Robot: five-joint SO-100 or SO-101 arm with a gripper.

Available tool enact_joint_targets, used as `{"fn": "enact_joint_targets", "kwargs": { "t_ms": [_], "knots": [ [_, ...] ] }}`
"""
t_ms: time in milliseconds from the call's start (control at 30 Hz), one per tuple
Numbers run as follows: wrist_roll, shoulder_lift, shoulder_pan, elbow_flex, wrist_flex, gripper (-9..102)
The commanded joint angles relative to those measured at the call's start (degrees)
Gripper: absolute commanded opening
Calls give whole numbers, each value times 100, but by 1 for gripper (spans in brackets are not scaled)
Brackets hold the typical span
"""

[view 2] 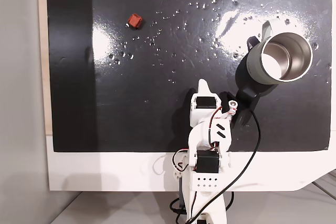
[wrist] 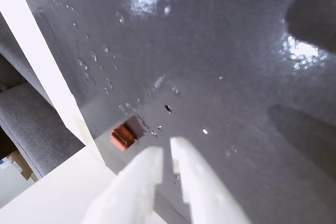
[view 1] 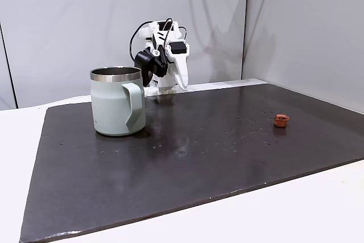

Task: Grasp a cube and put it in the cup.

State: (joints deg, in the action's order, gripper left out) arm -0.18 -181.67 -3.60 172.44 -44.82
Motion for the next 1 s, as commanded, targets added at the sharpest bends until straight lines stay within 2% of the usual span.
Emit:
{"fn": "enact_joint_targets", "kwargs": {
  "t_ms": [0, 700, 967],
  "knots": [
    [35, -44, 62, -26, 220, 0],
    [35, -44, 53, -26, 237, 0],
    [-343, -44, 44, -448, 220, 0]
  ]
}}
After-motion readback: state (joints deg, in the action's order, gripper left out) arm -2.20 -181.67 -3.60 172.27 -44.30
